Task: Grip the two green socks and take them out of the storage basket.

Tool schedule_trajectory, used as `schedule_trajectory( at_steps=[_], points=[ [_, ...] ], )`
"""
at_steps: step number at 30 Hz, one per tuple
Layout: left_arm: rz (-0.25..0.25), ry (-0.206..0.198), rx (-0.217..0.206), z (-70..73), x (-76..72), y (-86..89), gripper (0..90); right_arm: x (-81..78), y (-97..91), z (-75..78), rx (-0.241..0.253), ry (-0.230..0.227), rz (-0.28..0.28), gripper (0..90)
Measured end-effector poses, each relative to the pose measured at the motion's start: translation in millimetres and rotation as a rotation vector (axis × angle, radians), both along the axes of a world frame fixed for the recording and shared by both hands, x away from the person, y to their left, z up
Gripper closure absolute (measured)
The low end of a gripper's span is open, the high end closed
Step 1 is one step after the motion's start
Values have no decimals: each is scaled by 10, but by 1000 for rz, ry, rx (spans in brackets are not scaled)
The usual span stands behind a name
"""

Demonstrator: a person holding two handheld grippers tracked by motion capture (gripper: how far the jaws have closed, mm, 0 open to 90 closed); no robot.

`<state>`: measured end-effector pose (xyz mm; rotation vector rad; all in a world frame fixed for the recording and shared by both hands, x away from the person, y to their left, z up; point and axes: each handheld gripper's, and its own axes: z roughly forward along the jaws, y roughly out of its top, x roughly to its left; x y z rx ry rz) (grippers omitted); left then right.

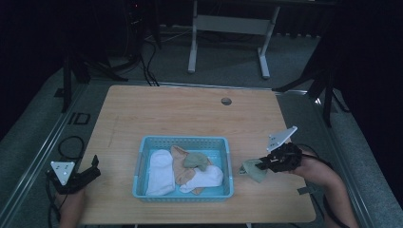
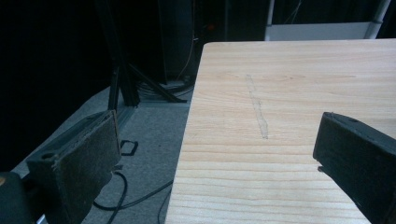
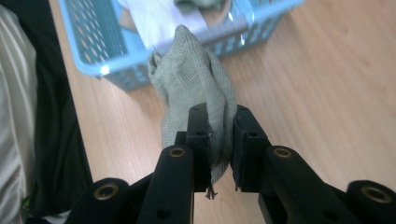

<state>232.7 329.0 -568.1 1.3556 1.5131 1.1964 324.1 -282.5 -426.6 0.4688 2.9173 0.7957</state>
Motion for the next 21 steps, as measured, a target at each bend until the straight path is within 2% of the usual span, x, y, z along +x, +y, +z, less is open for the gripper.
schedule_trajectory(
  at_steps=[5, 14, 21],
  points=[
    [0, 1, 1, 0, -1, -2, 3, -8, -113, -254, 15, 47, -28, 792],
    [-1, 5, 3, 1, 1, -1, 4, 10, -192, -725, -27, 124, -74, 791],
    [0, 6, 3, 1, 1, 0, 3, 58, -192, -935, -60, 158, -93, 788]
  ],
)
